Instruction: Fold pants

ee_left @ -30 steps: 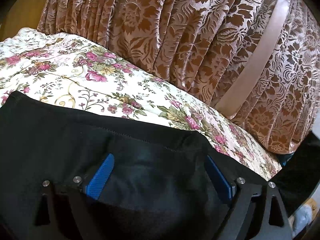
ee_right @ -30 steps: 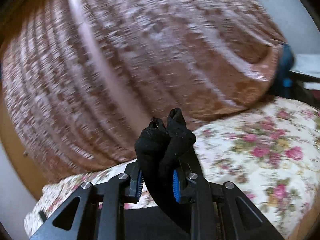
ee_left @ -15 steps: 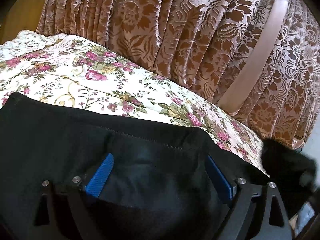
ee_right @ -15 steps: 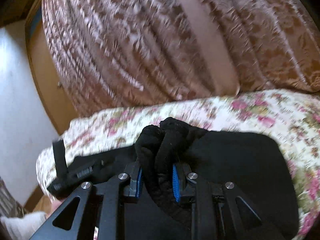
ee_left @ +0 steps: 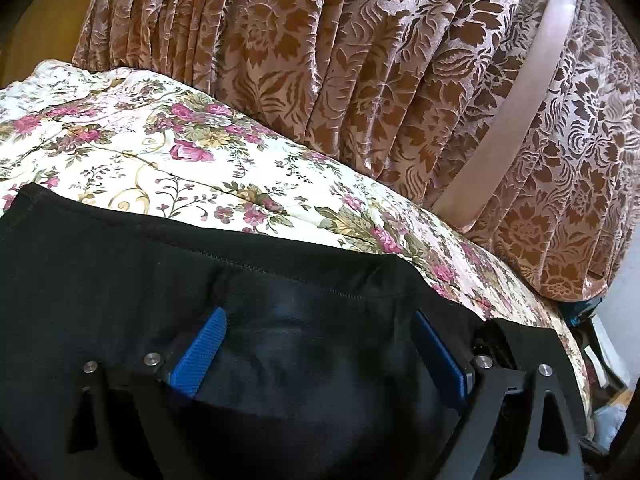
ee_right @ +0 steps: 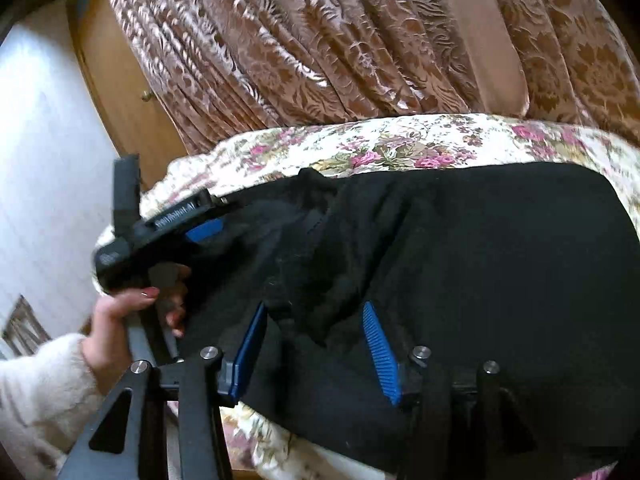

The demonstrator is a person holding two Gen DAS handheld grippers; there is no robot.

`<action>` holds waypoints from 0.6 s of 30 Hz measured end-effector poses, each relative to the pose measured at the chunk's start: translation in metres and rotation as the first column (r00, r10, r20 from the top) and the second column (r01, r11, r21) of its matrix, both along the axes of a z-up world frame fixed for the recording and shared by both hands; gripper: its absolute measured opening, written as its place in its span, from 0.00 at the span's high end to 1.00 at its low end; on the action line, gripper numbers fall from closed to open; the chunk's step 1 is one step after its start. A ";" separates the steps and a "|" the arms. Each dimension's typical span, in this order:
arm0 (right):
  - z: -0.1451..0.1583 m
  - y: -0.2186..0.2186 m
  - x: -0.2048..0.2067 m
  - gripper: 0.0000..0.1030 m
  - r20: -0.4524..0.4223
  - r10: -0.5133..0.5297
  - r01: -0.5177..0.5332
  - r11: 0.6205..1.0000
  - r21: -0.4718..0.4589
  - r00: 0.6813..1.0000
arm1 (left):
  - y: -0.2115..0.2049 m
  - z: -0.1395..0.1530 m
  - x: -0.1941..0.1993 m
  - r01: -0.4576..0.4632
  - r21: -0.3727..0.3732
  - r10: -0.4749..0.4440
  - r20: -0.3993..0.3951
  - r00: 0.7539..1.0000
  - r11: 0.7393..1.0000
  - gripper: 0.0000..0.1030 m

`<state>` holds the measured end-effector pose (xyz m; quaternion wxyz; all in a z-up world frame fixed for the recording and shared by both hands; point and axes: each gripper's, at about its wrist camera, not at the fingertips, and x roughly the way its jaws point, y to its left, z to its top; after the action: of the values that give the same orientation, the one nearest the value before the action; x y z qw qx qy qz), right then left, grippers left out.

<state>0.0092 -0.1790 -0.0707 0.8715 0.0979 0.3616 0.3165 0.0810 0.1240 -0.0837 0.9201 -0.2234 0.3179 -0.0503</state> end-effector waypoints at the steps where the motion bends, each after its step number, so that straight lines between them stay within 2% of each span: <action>1: 0.002 -0.008 -0.001 0.50 -0.008 -0.009 0.009 1.000 0.028 1.000 | 0.000 0.001 -0.001 -0.004 -0.002 0.004 -0.004 1.000 1.000 0.09; 3: 0.013 -0.026 0.000 0.51 0.001 -0.048 0.047 0.996 0.073 0.999 | -0.003 0.006 -0.002 -0.005 -0.011 0.005 -0.016 1.000 1.000 0.10; 5: 0.027 -0.049 -0.004 0.51 0.055 -0.123 0.117 0.988 0.099 0.991 | -0.008 0.013 -0.007 0.013 -0.046 -0.013 -0.003 1.000 0.999 0.11; 8: 0.044 -0.079 0.005 0.51 0.109 -0.249 0.243 0.968 0.059 0.962 | -0.027 0.024 -0.015 0.097 -0.147 -0.092 0.037 0.995 0.984 0.11; 11: 0.051 -0.102 0.032 0.53 0.086 -0.352 0.353 0.936 0.007 0.932 | -0.058 0.027 -0.013 0.214 -0.210 -0.215 0.016 0.976 0.954 0.11; 13: 0.051 -0.110 0.055 0.54 0.051 -0.349 0.350 0.936 -0.025 0.936 | -0.080 0.028 -0.010 0.283 -0.229 -0.291 0.001 0.957 0.931 0.11; 15: 0.048 -0.119 0.073 0.55 0.051 -0.335 0.335 0.942 0.014 0.941 | -0.094 0.027 -0.009 0.315 -0.235 -0.327 -0.009 0.945 0.919 0.11; 18: 0.027 -0.122 0.096 0.55 -0.017 -0.296 0.296 0.955 0.008 0.955 | -0.112 0.018 -0.003 0.350 -0.246 -0.376 -0.067 0.924 0.904 0.18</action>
<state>0.1049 -0.3006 -0.0440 0.9057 0.1579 0.3480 0.1835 0.0778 0.0124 -0.0653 0.8432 -0.2673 0.3972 -0.2445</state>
